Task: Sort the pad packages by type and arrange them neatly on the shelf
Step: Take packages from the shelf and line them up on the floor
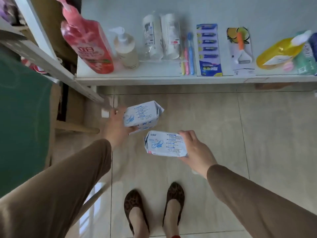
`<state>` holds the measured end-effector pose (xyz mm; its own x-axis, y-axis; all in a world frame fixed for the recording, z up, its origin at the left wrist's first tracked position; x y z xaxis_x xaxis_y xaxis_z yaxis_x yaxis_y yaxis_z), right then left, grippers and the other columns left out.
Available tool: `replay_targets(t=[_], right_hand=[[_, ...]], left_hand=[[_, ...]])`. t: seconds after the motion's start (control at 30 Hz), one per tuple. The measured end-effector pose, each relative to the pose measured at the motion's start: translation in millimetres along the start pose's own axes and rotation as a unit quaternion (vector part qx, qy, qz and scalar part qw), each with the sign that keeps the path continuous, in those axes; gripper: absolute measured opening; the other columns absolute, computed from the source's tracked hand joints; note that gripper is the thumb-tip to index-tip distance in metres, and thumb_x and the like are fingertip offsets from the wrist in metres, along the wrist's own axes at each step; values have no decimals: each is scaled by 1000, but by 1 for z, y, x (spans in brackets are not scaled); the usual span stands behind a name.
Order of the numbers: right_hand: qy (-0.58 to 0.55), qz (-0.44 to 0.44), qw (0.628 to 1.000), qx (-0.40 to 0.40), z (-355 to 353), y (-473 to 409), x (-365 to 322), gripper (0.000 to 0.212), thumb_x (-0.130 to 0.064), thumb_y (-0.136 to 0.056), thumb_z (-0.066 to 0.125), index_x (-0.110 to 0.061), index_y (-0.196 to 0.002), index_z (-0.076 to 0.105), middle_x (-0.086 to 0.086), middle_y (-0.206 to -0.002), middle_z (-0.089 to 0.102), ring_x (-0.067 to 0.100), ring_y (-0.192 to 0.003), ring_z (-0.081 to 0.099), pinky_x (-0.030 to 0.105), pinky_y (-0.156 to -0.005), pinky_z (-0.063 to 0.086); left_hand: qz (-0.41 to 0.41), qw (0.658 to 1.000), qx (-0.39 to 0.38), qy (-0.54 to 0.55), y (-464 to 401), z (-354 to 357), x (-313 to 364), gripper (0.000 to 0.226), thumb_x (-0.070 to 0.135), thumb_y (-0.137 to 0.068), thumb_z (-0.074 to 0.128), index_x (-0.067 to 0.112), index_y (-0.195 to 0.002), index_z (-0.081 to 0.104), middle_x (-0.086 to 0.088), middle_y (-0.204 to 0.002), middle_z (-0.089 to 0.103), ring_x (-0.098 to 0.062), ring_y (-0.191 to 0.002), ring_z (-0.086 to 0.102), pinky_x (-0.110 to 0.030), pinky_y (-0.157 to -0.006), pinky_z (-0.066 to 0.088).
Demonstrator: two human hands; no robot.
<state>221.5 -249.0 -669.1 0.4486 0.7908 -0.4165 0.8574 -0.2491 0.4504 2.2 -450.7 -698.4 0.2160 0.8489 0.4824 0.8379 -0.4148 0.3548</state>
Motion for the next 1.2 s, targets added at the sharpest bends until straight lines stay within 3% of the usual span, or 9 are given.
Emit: replay_targets(t=[0.13, 0.3, 0.53, 0.67, 0.8, 0.87, 0.93, 1.0, 1.2], right_hand=[[2, -2, 1000, -12, 55, -56, 26, 79, -28, -78, 76, -20, -143, 32, -3, -132, 40, 24, -84, 64, 40, -65, 54], [20, -32, 999, -25, 104, -113, 55, 72, -20, -74, 78, -18, -136, 40, -1, -128, 42, 20, -71, 51, 30, -57, 38], [27, -60, 998, -11, 140, -168, 72, 69, -18, -74, 79, -15, -132, 42, 2, -126, 41, 17, -69, 43, 28, -57, 34], [13, -63, 998, -4, 145, -182, 68, 67, -15, -76, 78, -15, -133, 42, 3, -129, 39, 20, -72, 52, 32, -56, 43], [5, -50, 999, 6, 142, -189, 62, 63, -8, -79, 73, -13, -134, 42, 5, -131, 37, 23, -80, 56, 40, -61, 52], [5, -49, 999, 13, 141, -193, 58, 64, -6, -81, 70, -14, -137, 40, 5, -132, 36, 21, -82, 54, 35, -60, 50], [0, -50, 999, 19, 141, -197, 54, 63, -5, -83, 68, -15, -138, 40, 5, -134, 36, 20, -83, 53, 31, -59, 45], [-14, -42, 999, 28, 141, -202, 52, 63, -5, -84, 65, -16, -139, 39, 4, -136, 35, 21, -84, 53, 31, -61, 44], [-58, 23, 997, 41, 138, -199, 58, 81, 7, -79, 61, -20, -148, 28, 2, -149, 24, 28, -101, 56, 41, -79, 55]], left_hand=[[9, 1000, -14, -20, -49, 60, -26, 80, 44, -69, 83, 32, -136, 42, -9, -128, 44, -23, -94, 59, -30, -78, 50], [42, 998, -20, -37, -108, 118, -39, 79, 44, -65, 84, 33, -131, 43, -6, -118, 44, -27, -86, 60, -34, -74, 52], [79, 996, -35, -37, -167, 170, -42, 84, 37, -65, 87, 27, -136, 42, -6, -122, 39, -22, -83, 54, -30, -79, 49], [96, 992, -75, -22, -175, 182, -42, 90, 21, -75, 83, 27, -149, 33, -8, -136, 35, -26, -109, 54, -24, -93, 41], [105, 990, -81, -52, -162, 171, -50, 102, -6, -79, 68, 30, -156, 11, -10, -156, 17, -34, -123, 52, -37, -95, 52], [99, 992, -65, -36, -151, 161, -57, 103, -15, -76, 58, 33, -155, 11, -5, -156, 16, -33, -115, 57, -34, -82, 54], [92, 994, -45, -27, -141, 153, -67, 99, -14, -75, 55, 35, -152, 17, -3, -154, 19, -31, -96, 63, -32, -70, 52], [76, 996, -38, -14, -129, 151, -78, 95, -13, -75, 55, 35, -150, 23, -3, -152, 20, -30, -87, 64, -36, -73, 55], [46, 998, -33, 1, -97, 157, -98, 84, -9, -78, 59, 31, -146, 29, 1, -149, 23, -28, -93, 61, -41, -82, 56]])
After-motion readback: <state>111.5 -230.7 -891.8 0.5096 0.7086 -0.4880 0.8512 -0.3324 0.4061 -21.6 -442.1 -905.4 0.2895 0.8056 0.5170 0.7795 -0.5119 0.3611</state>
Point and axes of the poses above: each hand's wrist, its own y-axis away from the middle knuckle, its own z-axis out of the palm, x = y × z, the point moved 7 cm from there along -y, towards the middle knuckle
